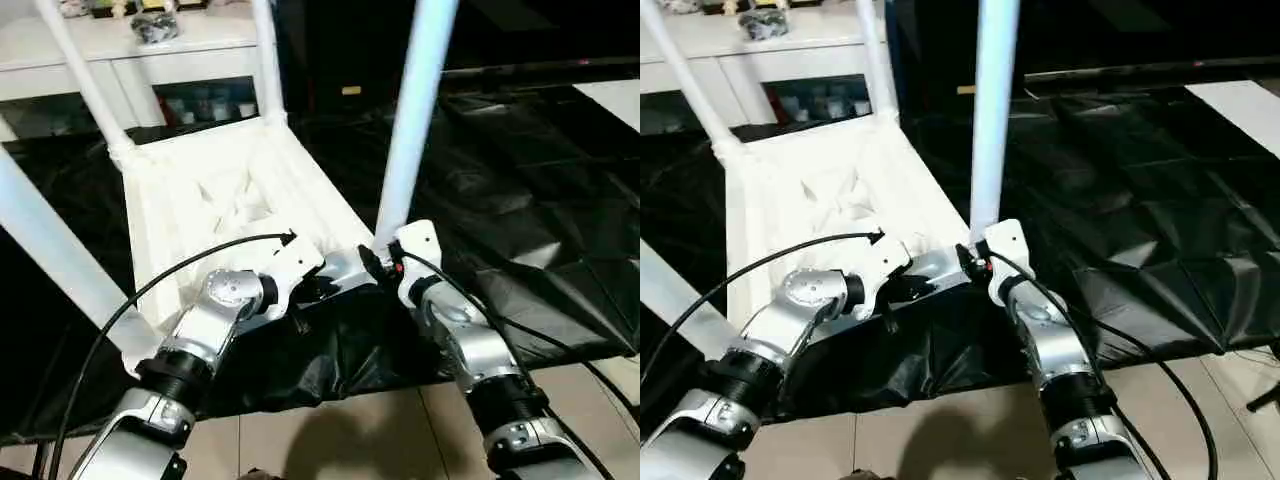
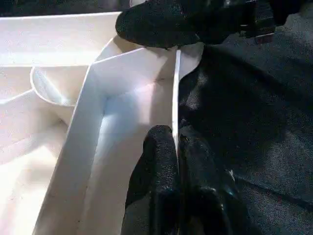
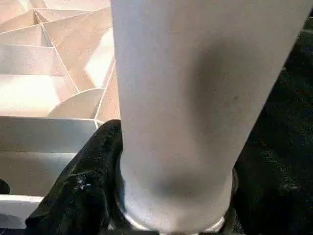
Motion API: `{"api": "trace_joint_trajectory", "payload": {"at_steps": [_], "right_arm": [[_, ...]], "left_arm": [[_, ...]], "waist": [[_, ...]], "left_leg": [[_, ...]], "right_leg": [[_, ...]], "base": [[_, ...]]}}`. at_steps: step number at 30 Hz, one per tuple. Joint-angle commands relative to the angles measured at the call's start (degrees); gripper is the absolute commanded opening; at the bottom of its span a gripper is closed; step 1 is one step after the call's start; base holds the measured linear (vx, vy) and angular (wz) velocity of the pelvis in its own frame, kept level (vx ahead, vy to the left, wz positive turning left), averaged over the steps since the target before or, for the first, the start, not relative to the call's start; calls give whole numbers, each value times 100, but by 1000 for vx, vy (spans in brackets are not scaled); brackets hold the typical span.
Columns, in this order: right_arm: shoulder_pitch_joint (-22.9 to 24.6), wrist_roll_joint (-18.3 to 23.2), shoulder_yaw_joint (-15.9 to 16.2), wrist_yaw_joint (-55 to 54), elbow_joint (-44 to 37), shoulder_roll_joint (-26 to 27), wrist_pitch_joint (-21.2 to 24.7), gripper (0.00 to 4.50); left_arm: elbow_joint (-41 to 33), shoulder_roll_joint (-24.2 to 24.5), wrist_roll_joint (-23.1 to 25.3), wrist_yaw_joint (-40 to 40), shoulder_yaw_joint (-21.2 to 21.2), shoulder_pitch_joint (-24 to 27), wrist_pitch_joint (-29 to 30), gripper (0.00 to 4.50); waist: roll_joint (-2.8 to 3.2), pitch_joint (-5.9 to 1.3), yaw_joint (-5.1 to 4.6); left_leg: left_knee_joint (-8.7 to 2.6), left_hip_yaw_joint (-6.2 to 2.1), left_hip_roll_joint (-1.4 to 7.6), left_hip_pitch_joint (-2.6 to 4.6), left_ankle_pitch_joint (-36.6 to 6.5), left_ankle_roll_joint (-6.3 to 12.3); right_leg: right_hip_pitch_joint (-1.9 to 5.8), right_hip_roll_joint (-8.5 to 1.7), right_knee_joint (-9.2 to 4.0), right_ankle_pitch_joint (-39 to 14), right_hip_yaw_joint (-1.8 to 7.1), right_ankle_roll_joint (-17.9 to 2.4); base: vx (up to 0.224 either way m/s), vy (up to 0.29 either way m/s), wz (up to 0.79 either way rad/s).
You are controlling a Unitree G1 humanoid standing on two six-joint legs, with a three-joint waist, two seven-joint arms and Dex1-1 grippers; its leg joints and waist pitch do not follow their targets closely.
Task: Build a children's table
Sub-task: Rotate leg to tighten
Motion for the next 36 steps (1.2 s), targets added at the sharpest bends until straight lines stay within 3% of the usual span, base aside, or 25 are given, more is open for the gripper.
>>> {"api": "trace_joint_trajectory", "payload": {"at_steps": [1, 5, 11, 15, 20, 25, 26, 29, 36], "right_arm": [[37, 194, 710, 839, -185, 633, -54, 344], [139, 244, 729, 1632, -443, -33, -184, 380], [135, 466, 629, 2836, -493, -858, -280, 380], [130, 573, 699, 3548, -639, -1163, -210, 380], [206, 688, 1224, 5024, -1049, -1705, 1, 380], [126, 606, 1409, 5398, -1016, -1841, -78, 380], [91, 611, 1411, 5445, -990, -1835, -70, 356], [-11, 582, 1412, 5519, -885, -1809, -50, 347], [-71, 522, 1453, 5637, -783, -1839, -73, 277]], "left_arm": [[-81, -338, -182, 202, -183, -38, -247, 0], [-176, 32, -328, -358, -70, 88, -481, 0], [-499, 461, -755, -1444, 17, 289, -562, 0], [-477, 634, -795, -1736, -5, 296, -656, 0], [-457, 895, -937, -2362, -77, 230, -691, 0], [-293, 1015, -873, -2584, -136, 107, -781, 0], [-249, 1019, -865, -2586, -127, 73, -801, 0], [-170, 1028, -851, -2623, -115, 5, -790, 0], [-67, 1051, -843, -2686, -115, -28, -817, 0]], "waist": [[-160, -301, 5], [-131, -321, 22], [-123, -334, 42], [-116, -331, 119], [-123, -330, 191], [-143, -325, 248], [-148, -326, 250], [-158, -333, 252], [-155, -333, 262]], "left_leg": [[-440, -111, 213, 83, -1540, 158], [-417, -111, 221, 67, -1356, 288], [-368, -82, 233, 58, -1079, 518], [-373, -75, 258, 82, -1084, 531], [-367, -64, 278, 95, -1133, 540], [-373, -59, 280, 91, -1138, 470], [-374, -58, 278, 95, -1147, 448], [-369, -55, 278, 94, -1088, 433], [-361, -52, 278, 91, -1030, 470]], "right_leg": [[162, -306, -498, -1338, 218, -1115], [181, -315, -470, -1120, 221, -1138], [196, -301, -412, -595, 196, -1422], [183, -280, -397, -552, 188, -1469], [171, -291, -386, -552, 195, -1486], [161, -310, -386, -695, 202, -1488], [162, -312, -386, -731, 202, -1486], [164, -315, -376, -688, 202, -1495], [162, -313, -372, -658, 199, -1497]], "base": [[0, 0, 0], [0, 0, 0], [0, 0, 0], [0, 0, 0], [0, 0, 0], [0, 0, 0], [0, 0, 0], [0, 0, 0], [0, 0, 0]]}}
